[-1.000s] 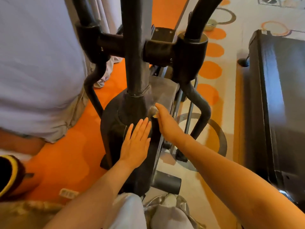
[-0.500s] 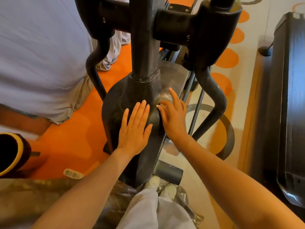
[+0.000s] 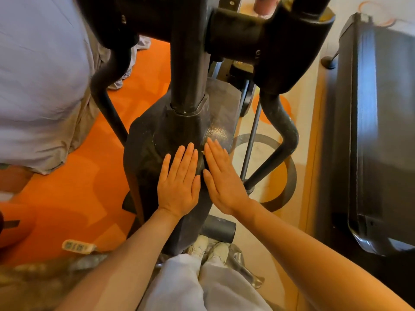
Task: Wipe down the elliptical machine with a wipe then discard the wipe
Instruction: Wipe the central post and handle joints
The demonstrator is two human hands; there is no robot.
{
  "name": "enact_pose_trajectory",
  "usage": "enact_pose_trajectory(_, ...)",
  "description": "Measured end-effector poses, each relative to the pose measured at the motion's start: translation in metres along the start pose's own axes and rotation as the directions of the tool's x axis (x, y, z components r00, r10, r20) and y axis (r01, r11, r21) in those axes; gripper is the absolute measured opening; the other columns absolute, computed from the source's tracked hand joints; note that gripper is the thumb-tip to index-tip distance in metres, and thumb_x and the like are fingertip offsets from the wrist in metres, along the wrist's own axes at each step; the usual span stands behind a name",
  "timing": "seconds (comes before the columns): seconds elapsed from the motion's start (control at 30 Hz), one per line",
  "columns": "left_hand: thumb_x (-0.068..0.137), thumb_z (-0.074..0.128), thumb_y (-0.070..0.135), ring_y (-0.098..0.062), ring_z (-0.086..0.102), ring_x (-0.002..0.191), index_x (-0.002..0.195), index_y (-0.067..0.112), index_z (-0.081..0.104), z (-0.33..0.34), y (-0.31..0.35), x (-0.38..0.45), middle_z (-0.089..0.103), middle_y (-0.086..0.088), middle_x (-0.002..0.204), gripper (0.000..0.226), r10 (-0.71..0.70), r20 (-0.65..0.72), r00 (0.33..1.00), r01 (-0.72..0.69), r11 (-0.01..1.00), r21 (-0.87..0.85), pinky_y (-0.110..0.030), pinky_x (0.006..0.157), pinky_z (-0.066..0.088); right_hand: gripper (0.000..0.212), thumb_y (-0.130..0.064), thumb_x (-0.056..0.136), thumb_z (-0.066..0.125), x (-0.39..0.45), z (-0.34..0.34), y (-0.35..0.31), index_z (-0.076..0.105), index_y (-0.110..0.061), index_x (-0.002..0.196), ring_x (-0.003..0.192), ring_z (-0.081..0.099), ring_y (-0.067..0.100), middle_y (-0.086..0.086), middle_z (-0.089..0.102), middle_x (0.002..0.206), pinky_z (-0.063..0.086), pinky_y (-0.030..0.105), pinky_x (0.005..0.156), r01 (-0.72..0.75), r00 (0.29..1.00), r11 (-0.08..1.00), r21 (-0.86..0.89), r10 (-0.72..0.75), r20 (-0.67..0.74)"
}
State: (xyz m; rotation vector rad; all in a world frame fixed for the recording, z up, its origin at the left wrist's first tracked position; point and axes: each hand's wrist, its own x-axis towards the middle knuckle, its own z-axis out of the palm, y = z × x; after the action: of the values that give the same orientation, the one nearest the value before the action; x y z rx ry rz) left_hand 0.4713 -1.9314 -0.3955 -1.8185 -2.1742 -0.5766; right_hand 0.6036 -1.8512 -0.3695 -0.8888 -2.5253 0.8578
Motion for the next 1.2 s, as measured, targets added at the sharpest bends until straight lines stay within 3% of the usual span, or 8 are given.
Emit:
enact_pose_trajectory(0.13, 0.107, 0.010, 0.034, -0.021, 0.001, 0.153, 0.153, 0.007, 0.020, 0.001, -0.002, -0.001, 0.021, -0.010, 0.161, 0.054, 0.020, 0.019, 1.000, -0.020, 1.000, 0.010, -0.043, 0.122, 0.010, 0.054, -0.036, 0.105, 0.016, 0.029, -0.016, 0.013, 0.015, -0.016, 0.155, 0.149, -0.002, 0.005, -0.002, 0.009, 0.163, -0.011, 0.036, 0.121, -0.063, 0.997, 0.993, -0.099, 0.068, 0.048)
enact_pose_trajectory(0.27, 0.107, 0.008, 0.034, -0.021, -0.004, 0.153, 0.158, 0.009, 0.006, 0.002, -0.003, -0.001, -0.001, -0.006, 0.166, 0.057, 0.039, 0.023, 0.999, -0.040, 0.999, 0.033, -0.043, 0.122, 0.006, 0.062, -0.046, 0.100, 0.004, 0.050, -0.015, 0.009, 0.011, -0.019, 0.156, 0.147, -0.010, 0.003, -0.003, 0.005, 0.163, -0.017, 0.044, 0.119, -0.187, 0.980, 0.982, -0.020, 0.188, 0.067)
enact_pose_trajectory(0.47, 0.107, 0.008, 0.034, -0.023, -0.002, 0.153, 0.158, 0.010, 0.004, 0.004, -0.002, -0.003, -0.005, -0.005, 0.166, 0.056, 0.044, 0.000, 0.999, -0.044, 0.999, 0.023, -0.042, 0.123, 0.003, 0.053, -0.033, 0.104, 0.013, 0.017, -0.011, 0.000, 0.005, -0.021, 0.154, 0.148, -0.011, 0.003, -0.006, -0.002, 0.163, -0.016, 0.043, 0.119, -0.117, 0.988, 0.993, 0.018, 0.114, 0.103)
enact_pose_trajectory(0.63, 0.107, 0.011, 0.033, -0.023, 0.002, 0.153, 0.158, 0.009, 0.009, 0.003, -0.002, -0.002, -0.001, -0.006, 0.166, 0.056, 0.048, 0.000, 0.999, -0.048, 0.999, 0.018, -0.043, 0.123, 0.007, 0.054, -0.035, 0.104, 0.016, 0.039, -0.021, 0.020, 0.012, -0.022, 0.157, 0.150, -0.002, 0.006, -0.006, 0.010, 0.163, -0.011, 0.044, 0.121, -0.132, 0.985, 0.991, -0.035, 0.135, 0.107)
enact_pose_trajectory(0.8, 0.106, 0.012, 0.033, -0.021, 0.004, 0.153, 0.152, 0.007, 0.022, 0.000, -0.001, 0.000, 0.024, -0.010, 0.158, 0.054, 0.006, 0.028, 1.000, -0.006, 1.000, 0.016, -0.043, 0.122, 0.011, 0.057, -0.041, 0.104, 0.013, 0.065, -0.025, 0.027, 0.012, -0.020, 0.156, 0.151, 0.001, 0.013, -0.002, 0.011, 0.164, -0.006, 0.042, 0.122, -0.202, 0.967, 0.977, -0.059, 0.209, 0.146)
enact_pose_trajectory(1.03, 0.106, 0.016, 0.033, -0.022, 0.010, 0.152, 0.150, 0.005, 0.027, -0.002, 0.001, -0.002, 0.032, -0.013, 0.155, 0.053, -0.036, 0.046, 0.998, 0.034, 0.999, 0.034, -0.043, 0.123, 0.012, 0.055, -0.036, 0.106, 0.020, 0.018, -0.026, 0.022, 0.007, -0.020, 0.156, 0.149, -0.010, 0.005, -0.005, 0.003, 0.164, -0.016, 0.039, 0.120, 0.077, 0.981, 0.989, -0.127, -0.053, 0.186)
enact_pose_trajectory(1.2, 0.106, 0.016, 0.033, -0.020, 0.009, 0.152, 0.150, 0.006, 0.028, -0.004, 0.004, 0.001, 0.021, -0.007, 0.161, 0.053, -0.048, 0.056, 0.997, 0.044, 0.997, 0.055, -0.041, 0.123, 0.011, 0.057, -0.044, 0.103, 0.009, 0.043, -0.031, 0.037, 0.009, -0.024, 0.157, 0.148, -0.007, 0.003, -0.008, 0.005, 0.163, -0.020, 0.044, 0.118, 0.052, 0.979, 0.987, -0.150, -0.021, 0.202)
